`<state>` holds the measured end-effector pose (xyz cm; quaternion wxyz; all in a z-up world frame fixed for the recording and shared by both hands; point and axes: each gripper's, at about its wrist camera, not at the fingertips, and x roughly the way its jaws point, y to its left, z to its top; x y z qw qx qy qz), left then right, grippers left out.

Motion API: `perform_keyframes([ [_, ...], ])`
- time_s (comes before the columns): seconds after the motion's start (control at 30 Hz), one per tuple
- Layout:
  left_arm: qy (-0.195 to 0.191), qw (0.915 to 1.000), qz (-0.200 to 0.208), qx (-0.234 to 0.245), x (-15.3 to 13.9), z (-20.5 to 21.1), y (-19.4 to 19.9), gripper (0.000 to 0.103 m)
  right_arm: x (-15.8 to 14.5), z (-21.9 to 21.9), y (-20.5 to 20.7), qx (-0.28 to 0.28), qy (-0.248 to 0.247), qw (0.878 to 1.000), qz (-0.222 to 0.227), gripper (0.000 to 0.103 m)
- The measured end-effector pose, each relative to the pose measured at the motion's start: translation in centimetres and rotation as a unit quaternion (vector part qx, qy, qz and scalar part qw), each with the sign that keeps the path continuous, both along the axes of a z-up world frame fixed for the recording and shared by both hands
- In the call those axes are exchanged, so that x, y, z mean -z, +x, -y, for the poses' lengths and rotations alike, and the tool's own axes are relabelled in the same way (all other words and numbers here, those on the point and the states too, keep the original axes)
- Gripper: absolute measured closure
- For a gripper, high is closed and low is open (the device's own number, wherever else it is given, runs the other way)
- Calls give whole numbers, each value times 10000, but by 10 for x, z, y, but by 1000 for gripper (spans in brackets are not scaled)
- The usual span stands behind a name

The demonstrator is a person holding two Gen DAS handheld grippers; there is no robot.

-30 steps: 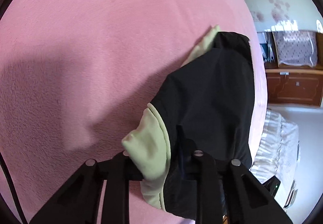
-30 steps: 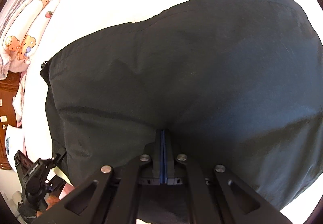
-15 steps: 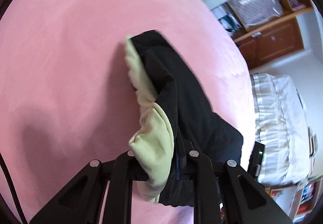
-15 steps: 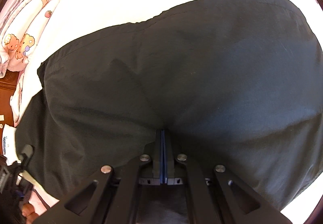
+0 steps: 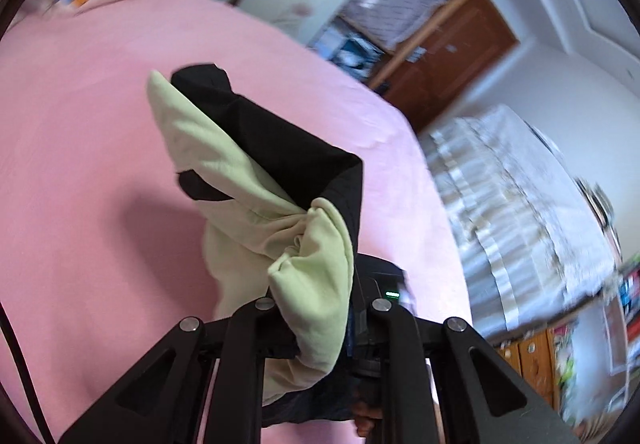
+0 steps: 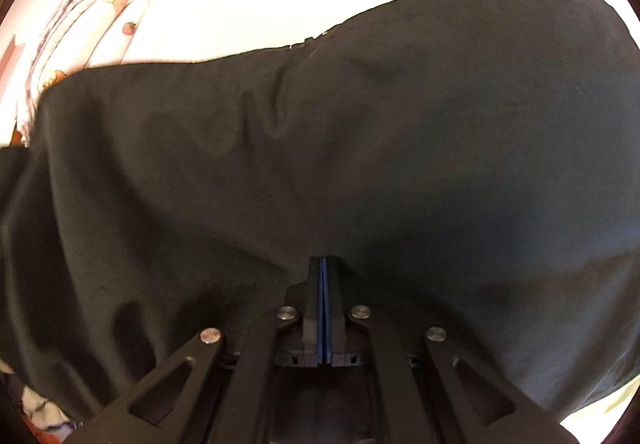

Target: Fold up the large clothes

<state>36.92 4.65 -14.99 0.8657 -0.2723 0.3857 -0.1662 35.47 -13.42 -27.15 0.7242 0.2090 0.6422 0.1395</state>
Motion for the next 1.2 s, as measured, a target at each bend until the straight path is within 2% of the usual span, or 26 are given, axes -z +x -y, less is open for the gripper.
perform_keyframes([
  [0.17, 258, 9973, 287, 618, -19, 70, 0, 91, 0, 21, 1, -297, -4, 9996, 21, 103],
  [0.27, 160, 9954, 252, 911, -22, 110, 1, 91, -1, 51, -1, -165, 171, 9997, 18, 103],
  [0.37, 243, 9922, 220, 1201, -20, 150, -1, 91, 0, 87, -4, -7, 202, 9998, 47, 103],
  [0.43, 226, 9907, 166, 1328, -13, 160, -10, 91, -1, 117, -6, 174, 206, 9996, 84, 103],
  [0.53, 193, 9879, -98, 1538, 5, 187, -15, 93, -1, 171, -12, 554, 254, 9981, 70, 103],
  [0.67, 505, 9811, -324, 1840, 39, 225, -33, 93, 0, 228, -19, 910, 132, 9957, 62, 103],
  [0.77, 600, 9782, -483, 1929, 63, 253, -42, 93, -2, 259, -27, 1049, 107, 9944, 103, 103],
  [0.9, 773, 9744, -654, 2008, 87, 285, -53, 93, -3, 281, -31, 1088, -2, 9940, 107, 103],
  [1.03, 1444, 9642, -763, 2090, 114, 317, -60, 92, -4, 292, -32, 1046, -313, 9940, 103, 103],
  [1.13, 1711, 9610, -937, 1963, 126, 321, -58, 92, -11, 302, -32, 1090, -392, 9932, 116, 103],
  [1.2, 1962, 9547, -1074, 1965, 137, 330, -57, 91, -11, 304, -33, 1092, -449, 9929, 155, 103],
])
